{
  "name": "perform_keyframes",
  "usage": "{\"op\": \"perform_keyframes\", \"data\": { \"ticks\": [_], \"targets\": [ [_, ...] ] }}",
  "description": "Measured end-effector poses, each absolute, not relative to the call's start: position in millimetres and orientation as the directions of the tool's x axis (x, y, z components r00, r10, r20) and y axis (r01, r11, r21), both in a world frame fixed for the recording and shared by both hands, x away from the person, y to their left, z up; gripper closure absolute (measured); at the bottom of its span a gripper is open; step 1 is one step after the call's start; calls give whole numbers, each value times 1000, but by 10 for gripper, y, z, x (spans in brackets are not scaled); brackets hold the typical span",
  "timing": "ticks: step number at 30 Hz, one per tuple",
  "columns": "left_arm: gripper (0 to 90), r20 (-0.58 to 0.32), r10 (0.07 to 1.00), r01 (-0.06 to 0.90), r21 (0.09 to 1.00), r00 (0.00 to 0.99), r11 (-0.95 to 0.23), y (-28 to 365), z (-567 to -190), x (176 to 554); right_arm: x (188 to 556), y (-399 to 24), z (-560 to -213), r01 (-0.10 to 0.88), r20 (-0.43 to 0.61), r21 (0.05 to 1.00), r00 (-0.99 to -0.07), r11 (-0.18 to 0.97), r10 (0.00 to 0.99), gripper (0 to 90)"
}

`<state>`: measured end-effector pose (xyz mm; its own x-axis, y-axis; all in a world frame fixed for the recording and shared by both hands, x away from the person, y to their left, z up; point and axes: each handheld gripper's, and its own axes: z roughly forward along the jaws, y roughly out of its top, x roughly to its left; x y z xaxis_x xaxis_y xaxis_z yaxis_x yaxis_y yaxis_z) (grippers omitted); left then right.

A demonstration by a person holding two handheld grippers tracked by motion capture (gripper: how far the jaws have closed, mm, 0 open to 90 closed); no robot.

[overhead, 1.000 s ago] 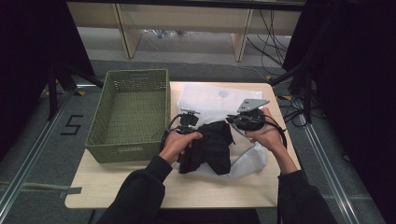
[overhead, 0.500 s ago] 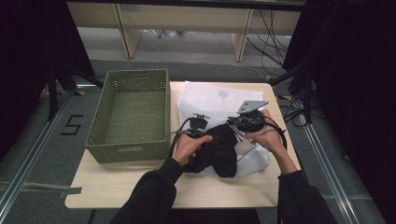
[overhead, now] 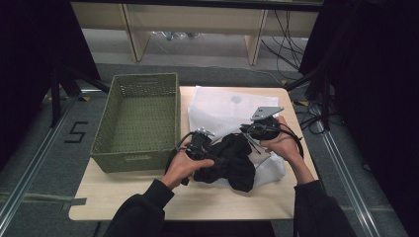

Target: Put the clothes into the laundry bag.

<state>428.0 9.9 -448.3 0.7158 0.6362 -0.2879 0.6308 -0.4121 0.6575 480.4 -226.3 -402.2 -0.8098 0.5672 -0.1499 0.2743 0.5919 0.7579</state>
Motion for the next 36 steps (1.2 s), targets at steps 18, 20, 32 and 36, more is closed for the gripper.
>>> {"op": "perform_keyframes", "data": {
  "ticks": [18, 20, 32, 36],
  "targets": [
    [699, -230, 725, 602, 737, 650, -306, -108, -4431, 4613, 4738, -2274, -3903, 228, -158, 787, -824, 574, 544, 893],
    [676, -234, 735, 625, 715, 636, -313, -150, -4575, 4683, 4734, -2273, -3900, 239, -146, 784, -825, 572, 546, 893],
    [239, -164, 750, 619, 689, 641, -378, -47, -4526, 4414, 4757, -2319, -3947, 259, -134, 783, -818, 565, 560, 893],
    [164, -155, 734, 625, 655, 661, -424, -53, -4680, 4347, 4757, -2306, -3950, 255, -134, 779, -824, 573, 550, 893]
  ]
}}
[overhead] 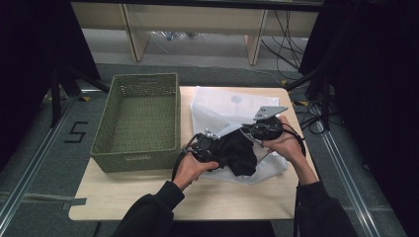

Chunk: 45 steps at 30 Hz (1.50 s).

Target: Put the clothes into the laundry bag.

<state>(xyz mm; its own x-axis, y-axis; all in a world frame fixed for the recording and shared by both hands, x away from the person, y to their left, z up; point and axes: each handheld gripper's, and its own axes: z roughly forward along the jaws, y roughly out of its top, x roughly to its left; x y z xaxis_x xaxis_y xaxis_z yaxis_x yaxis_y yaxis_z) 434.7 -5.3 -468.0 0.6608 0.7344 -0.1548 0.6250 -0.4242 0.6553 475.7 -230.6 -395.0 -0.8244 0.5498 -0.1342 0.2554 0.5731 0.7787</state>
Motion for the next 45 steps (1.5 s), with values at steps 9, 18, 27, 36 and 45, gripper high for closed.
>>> {"op": "perform_keyframes", "data": {
  "ticks": [9, 18, 27, 36, 45],
  "targets": [
    [746, -148, 742, 595, 707, 653, -383, -255, -4763, 4505, 4756, -2287, -3977, 251, -132, 774, -834, 581, 536, 893],
    [676, -175, 782, 610, 732, 598, -303, -263, -4767, 4784, 4727, -2329, -3896, 240, -143, 787, -825, 569, 546, 900],
    [301, -144, 777, 618, 699, 614, -359, -188, -4654, 4568, 4783, -2386, -4001, 269, -143, 763, -817, 588, 559, 900],
    [389, -112, 760, 628, 646, 640, -434, -209, -4773, 4495, 4730, -2358, -3930, 268, -155, 765, -806, 586, 572, 900],
    [837, -199, 768, 606, 741, 608, -288, -361, -4753, 4696, 4691, -2356, -3867, 261, -152, 774, -808, 578, 569, 900]
  ]
}}
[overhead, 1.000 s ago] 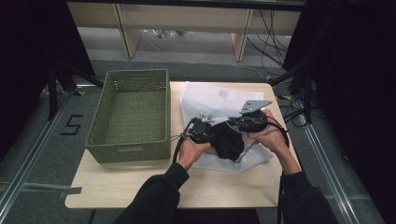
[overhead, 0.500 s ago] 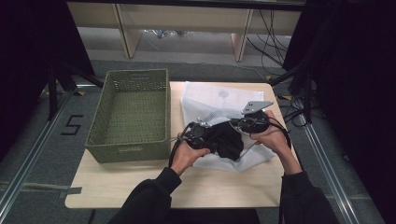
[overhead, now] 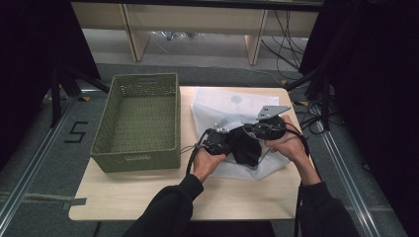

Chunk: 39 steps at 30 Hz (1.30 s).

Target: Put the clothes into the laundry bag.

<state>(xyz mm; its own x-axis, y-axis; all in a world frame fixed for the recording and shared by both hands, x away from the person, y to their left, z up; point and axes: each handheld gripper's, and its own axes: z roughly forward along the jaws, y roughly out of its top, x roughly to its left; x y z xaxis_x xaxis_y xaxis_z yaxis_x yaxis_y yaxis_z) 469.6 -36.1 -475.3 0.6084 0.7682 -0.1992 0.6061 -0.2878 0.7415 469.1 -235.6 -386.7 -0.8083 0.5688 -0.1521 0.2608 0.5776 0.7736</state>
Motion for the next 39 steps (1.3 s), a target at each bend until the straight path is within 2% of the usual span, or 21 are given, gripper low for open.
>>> {"op": "perform_keyframes", "data": {
  "ticks": [4, 6, 9, 13, 15, 17, 23, 27, 32, 34, 39],
  "targets": [
    [835, -239, 793, 620, 756, 561, -211, -313, -4810, 4805, 4690, -2362, -3845, 234, -168, 780, -815, 581, 554, 900],
    [806, -244, 794, 632, 745, 557, -214, -316, -4888, 4818, 4667, -2349, -3850, 253, -154, 777, -812, 577, 563, 900],
    [626, -242, 789, 648, 722, 565, -242, -300, -4910, 4767, 4680, -2353, -3881, 259, -148, 771, -816, 581, 560, 900],
    [406, -153, 769, 612, 707, 621, -354, -259, -4776, 4592, 4689, -2366, -3905, 265, -141, 769, -817, 582, 559, 900],
    [369, -116, 770, 597, 707, 627, -379, -214, -4716, 4494, 4684, -2373, -3903, 271, -137, 773, -811, 573, 569, 900],
    [403, -114, 756, 594, 697, 645, -402, -159, -4694, 4454, 4696, -2375, -3896, 271, -131, 773, -817, 574, 562, 900],
    [757, -150, 749, 611, 690, 645, -388, -247, -4842, 4607, 4685, -2359, -3894, 268, -134, 771, -818, 578, 559, 900],
    [869, -178, 768, 626, 703, 615, -338, -365, -4915, 4762, 4674, -2363, -3899, 256, -148, 771, -819, 583, 554, 900],
    [885, -149, 808, 617, 727, 571, -302, -409, -4902, 4916, 4628, -2372, -3883, 260, -145, 766, -821, 587, 553, 900],
    [874, -171, 808, 631, 721, 564, -288, -386, -4939, 4929, 4613, -2379, -3883, 278, -129, 762, -820, 584, 558, 900],
    [698, -162, 780, 616, 716, 605, -329, -332, -4904, 4761, 4604, -2382, -3925, 278, -131, 758, -821, 591, 555, 900]
  ]
}}
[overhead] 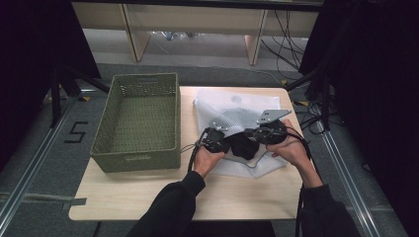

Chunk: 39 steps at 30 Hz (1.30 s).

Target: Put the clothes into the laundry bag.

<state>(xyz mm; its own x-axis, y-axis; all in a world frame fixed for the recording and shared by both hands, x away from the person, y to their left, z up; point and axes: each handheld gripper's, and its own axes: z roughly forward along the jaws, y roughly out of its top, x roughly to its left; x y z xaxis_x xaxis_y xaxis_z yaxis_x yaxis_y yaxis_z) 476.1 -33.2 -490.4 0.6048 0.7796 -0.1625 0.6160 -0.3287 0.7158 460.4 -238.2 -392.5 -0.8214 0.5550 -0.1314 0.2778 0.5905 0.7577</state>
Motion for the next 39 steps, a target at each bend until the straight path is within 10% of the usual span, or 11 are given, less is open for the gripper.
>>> {"op": "perform_keyframes", "data": {
  "ticks": [6, 31, 35, 39],
  "targets": [
    [448, -105, 755, 581, 709, 647, -399, -83, -4803, 4409, 4506, -2345, -3995, 273, -139, 726, -841, 631, 523, 900],
    [338, -123, 640, 566, 611, 758, -553, -78, -4998, 4204, 4538, -2115, -4751, 345, -66, 562, -887, 752, 456, 900],
    [466, -83, 654, 558, 608, 752, -565, -85, -4994, 4205, 4569, -2115, -4772, 369, -54, 569, -875, 735, 481, 900],
    [788, -79, 644, 547, 612, 761, -571, -46, -4999, 4227, 4613, -2100, -4809, 381, -52, 570, -868, 728, 495, 900]
  ]
}}
